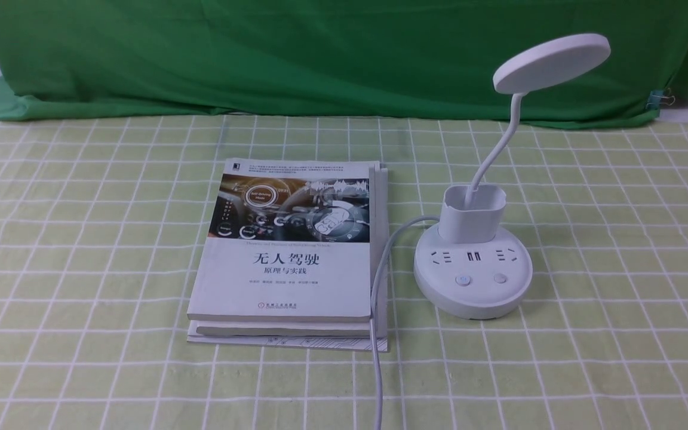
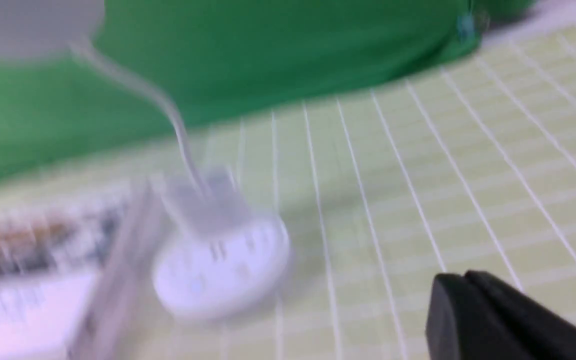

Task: Turn on the table lamp on the green coffee tablecloth with your hand.
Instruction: 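Press the button on the base of the white desk lamp with the right gripper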

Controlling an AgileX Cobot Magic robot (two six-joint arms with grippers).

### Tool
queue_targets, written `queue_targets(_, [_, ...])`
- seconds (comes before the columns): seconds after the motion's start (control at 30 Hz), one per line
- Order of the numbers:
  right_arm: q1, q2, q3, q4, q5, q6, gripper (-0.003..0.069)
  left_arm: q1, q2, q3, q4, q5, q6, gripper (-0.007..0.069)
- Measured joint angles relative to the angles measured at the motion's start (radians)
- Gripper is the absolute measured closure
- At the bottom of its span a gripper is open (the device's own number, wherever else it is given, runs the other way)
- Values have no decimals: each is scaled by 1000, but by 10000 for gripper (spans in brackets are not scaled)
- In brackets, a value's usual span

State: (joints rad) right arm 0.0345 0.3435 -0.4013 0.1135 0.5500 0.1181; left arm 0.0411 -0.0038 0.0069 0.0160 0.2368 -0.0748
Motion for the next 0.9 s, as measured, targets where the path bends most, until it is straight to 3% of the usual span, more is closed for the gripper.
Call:
queue_targets(0.03, [0, 96, -82, 1, 144, -70, 622, 0, 0, 0, 0, 0, 0, 622])
queue_targets(0.2, [0, 328, -209, 0, 295, -194, 623, 0, 0, 0, 0, 0, 0, 622])
queue_targets(0.3, [0, 427, -231, 6, 293, -223, 627, 0, 0, 0, 0, 0, 0, 622])
queue_targets(0.57, [21, 784, -318, 168, 217, -376, 627, 0, 0, 0, 0, 0, 0, 622])
queue_targets(0.8, [202, 1162, -563, 178, 142, -406, 628, 0, 0, 0, 0, 0, 0, 622])
queue_targets(0.9, [228, 1287, -664, 170, 139, -409, 628, 0, 0, 0, 0, 0, 0, 622])
